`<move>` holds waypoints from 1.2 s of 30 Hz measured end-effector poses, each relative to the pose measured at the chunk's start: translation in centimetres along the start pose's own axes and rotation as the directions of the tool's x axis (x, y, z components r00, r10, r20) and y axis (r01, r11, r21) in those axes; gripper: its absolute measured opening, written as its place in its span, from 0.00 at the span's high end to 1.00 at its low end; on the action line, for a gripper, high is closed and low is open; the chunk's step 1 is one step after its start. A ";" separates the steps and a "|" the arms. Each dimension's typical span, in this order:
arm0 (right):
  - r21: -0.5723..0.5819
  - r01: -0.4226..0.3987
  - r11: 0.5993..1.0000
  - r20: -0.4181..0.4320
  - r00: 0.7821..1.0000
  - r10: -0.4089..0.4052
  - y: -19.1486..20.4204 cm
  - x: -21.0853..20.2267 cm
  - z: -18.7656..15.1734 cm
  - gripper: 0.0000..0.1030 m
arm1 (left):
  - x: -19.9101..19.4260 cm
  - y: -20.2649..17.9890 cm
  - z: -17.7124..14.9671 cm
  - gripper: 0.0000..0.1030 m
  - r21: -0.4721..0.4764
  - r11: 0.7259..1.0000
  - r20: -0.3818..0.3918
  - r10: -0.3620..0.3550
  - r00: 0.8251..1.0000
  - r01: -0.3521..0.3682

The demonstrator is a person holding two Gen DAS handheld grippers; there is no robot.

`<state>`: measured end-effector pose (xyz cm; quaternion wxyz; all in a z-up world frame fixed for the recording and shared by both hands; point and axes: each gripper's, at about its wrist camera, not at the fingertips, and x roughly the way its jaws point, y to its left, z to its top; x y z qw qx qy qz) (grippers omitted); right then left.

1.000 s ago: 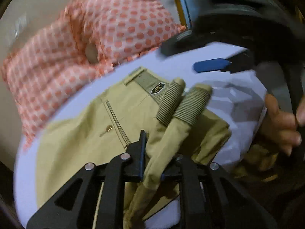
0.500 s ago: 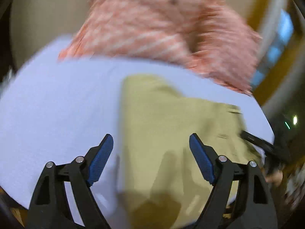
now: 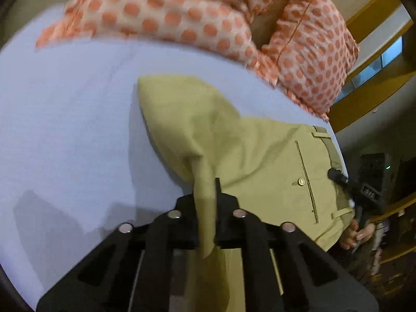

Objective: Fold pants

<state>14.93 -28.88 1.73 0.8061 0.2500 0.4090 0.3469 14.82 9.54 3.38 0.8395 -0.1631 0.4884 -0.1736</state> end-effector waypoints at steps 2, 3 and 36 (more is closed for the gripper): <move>-0.026 0.036 0.999 0.044 0.998 -0.035 0.4 -0.3 2.3 0.90 | 0.3 -1.3 2.6 0.94 0.047 0.999 0.058 0.023 0.998 -0.026; -0.020 0.049 0.999 0.071 0.996 -0.047 0.2 -0.4 3.8 0.90 | 0.7 -1.4 3.6 0.94 0.050 0.998 0.070 0.027 0.997 -0.030; -0.096 0.506 0.857 0.090 0.862 -0.499 5.5 0.5 -7.1 0.01 | 0.4 -6.9 -10.1 0.03 0.121 0.956 0.083 0.260 0.962 -0.269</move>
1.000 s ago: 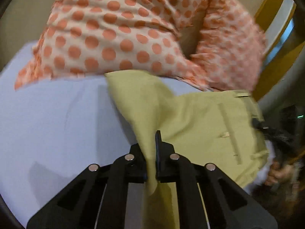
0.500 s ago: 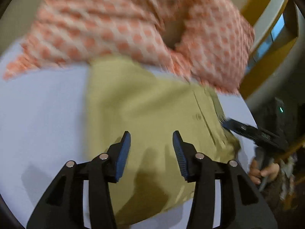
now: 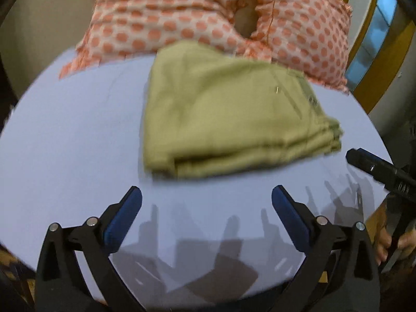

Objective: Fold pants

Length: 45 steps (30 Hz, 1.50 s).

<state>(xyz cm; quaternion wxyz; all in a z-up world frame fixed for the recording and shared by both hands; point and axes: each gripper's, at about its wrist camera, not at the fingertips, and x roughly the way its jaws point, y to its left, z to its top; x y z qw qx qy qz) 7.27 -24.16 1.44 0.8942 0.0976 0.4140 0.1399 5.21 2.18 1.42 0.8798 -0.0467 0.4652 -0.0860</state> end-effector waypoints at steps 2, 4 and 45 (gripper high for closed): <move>-0.014 0.012 1.000 -0.021 1.000 -0.012 1.0 0.6 -1.2 0.01 | 1.0 -0.1 -0.5 0.03 -0.013 1.000 -0.025 -0.008 1.000 0.008; -0.027 0.029 0.999 -0.028 0.999 -0.029 1.9 1.4 -1.8 0.01 | 1.7 0.1 -0.7 0.03 -0.016 1.000 -0.034 0.006 0.999 -0.006; -0.111 0.221 0.969 -0.044 0.973 -0.227 4.1 3.2 -3.8 0.01 | 2.5 -1.2 -1.6 0.02 0.051 0.981 -0.003 0.186 0.982 -0.186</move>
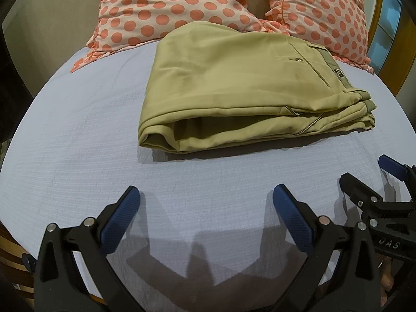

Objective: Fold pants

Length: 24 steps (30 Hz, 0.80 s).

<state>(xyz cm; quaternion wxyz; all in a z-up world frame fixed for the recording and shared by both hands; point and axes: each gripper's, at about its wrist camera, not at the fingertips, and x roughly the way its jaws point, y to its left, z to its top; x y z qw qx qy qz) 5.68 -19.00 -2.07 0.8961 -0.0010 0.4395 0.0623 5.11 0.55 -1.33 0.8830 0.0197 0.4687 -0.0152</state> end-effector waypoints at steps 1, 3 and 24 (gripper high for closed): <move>0.000 -0.001 1.000 0.000 1.000 0.001 0.0 0.0 0.0 0.01 | 0.0 0.0 0.0 0.02 0.000 1.000 0.000 0.000 1.000 0.000; -0.001 -0.001 1.000 0.000 1.000 0.001 0.0 0.0 0.0 0.01 | 0.0 0.0 0.0 0.02 0.000 1.000 0.000 0.000 1.000 0.000; -0.001 -0.001 1.000 0.000 1.000 0.001 -0.1 0.0 0.0 0.01 | 0.1 0.1 0.0 0.02 0.004 1.000 0.005 -0.001 1.000 0.001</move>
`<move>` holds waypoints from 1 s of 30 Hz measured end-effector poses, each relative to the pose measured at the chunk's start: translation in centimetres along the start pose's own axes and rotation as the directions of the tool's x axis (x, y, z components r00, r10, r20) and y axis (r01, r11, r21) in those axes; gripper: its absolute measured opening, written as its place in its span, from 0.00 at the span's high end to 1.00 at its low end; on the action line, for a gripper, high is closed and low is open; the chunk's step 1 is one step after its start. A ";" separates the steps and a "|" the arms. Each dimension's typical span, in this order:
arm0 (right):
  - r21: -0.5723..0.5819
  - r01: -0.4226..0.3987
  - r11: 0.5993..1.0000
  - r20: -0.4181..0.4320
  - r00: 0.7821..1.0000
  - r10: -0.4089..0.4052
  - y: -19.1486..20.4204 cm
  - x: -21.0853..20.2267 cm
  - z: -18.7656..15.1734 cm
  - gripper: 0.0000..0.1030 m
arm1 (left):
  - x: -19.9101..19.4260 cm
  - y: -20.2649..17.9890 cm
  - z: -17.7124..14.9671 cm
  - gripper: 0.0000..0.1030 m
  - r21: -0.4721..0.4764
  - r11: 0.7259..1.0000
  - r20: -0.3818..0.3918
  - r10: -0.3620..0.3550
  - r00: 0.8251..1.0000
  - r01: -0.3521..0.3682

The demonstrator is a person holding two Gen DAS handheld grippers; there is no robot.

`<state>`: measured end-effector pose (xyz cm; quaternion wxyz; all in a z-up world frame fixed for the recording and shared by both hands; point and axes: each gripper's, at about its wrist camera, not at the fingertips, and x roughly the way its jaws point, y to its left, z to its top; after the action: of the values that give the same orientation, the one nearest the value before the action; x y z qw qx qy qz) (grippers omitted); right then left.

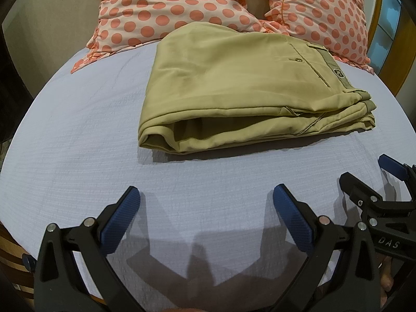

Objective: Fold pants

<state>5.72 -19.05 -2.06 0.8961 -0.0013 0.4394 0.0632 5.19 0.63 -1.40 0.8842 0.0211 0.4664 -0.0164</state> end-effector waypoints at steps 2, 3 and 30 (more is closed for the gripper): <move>0.000 0.000 1.000 0.000 1.000 0.000 0.0 0.0 0.0 0.01 | 0.0 0.0 0.1 0.02 0.001 1.000 -0.003 -0.001 1.000 0.001; 0.000 0.000 1.000 0.000 1.000 0.000 0.0 0.0 0.0 0.01 | 0.0 0.0 0.1 0.02 0.002 1.000 -0.005 -0.002 1.000 0.002; 0.001 0.001 1.000 0.002 1.000 -0.001 0.0 0.0 0.0 0.01 | -0.1 0.0 0.1 0.02 -0.012 1.000 0.012 0.007 1.000 -0.007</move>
<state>5.71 -19.05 -2.09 0.8965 -0.0011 0.4386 0.0628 5.25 0.57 -1.28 0.8872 0.0173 0.4609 -0.0106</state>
